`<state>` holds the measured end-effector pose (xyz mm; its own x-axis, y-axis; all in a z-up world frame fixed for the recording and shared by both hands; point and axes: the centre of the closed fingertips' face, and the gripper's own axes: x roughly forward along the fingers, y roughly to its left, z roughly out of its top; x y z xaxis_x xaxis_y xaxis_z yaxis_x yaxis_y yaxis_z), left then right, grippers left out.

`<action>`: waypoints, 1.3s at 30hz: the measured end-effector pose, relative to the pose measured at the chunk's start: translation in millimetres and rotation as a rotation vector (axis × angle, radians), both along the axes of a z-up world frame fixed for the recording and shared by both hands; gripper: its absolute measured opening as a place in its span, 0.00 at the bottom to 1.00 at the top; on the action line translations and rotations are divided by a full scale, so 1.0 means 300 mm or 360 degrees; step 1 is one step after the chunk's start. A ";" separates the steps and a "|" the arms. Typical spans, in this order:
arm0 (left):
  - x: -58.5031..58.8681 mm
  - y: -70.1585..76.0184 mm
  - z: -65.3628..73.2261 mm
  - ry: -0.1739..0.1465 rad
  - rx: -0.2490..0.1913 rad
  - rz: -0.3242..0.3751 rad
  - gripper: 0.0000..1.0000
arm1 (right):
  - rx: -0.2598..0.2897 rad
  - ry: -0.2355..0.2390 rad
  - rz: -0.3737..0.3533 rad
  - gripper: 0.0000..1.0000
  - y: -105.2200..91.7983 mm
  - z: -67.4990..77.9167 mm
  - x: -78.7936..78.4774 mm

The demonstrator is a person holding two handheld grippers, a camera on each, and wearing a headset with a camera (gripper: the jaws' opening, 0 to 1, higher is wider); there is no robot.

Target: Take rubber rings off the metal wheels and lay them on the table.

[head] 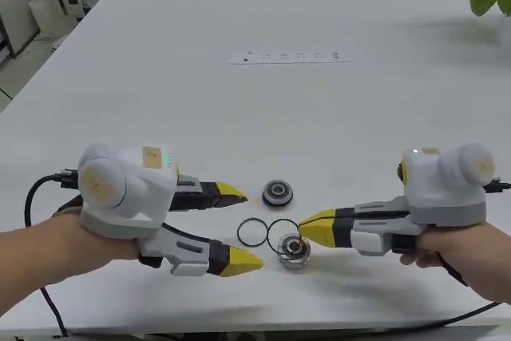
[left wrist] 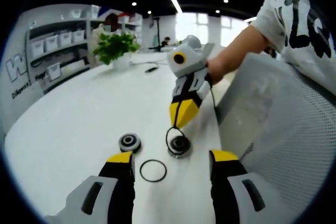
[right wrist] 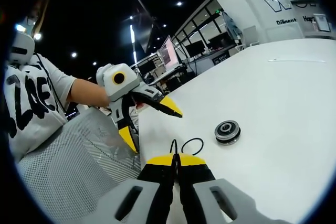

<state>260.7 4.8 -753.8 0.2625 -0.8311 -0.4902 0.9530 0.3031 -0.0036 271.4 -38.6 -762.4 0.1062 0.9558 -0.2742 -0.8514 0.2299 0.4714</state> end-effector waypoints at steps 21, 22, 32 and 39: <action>0.001 0.073 0.002 0.0000 -0.0019 0.0094 0.74 | -0.0001 -0.0024 0.0056 0.00 0.077 0.027 0.028; -0.001 0.078 0.000 0.0001 -0.0015 0.0095 0.74 | -0.0010 -0.0027 0.0060 0.00 0.080 0.023 0.028; 0.008 0.120 -0.008 0.0001 0.0000 0.0138 0.77 | -0.0052 -0.0017 0.0090 0.00 0.119 -0.002 0.038; 0.006 0.129 -0.010 0.0012 -0.0003 0.0162 0.78 | -0.0106 0.0002 0.0107 0.00 0.133 -0.038 0.048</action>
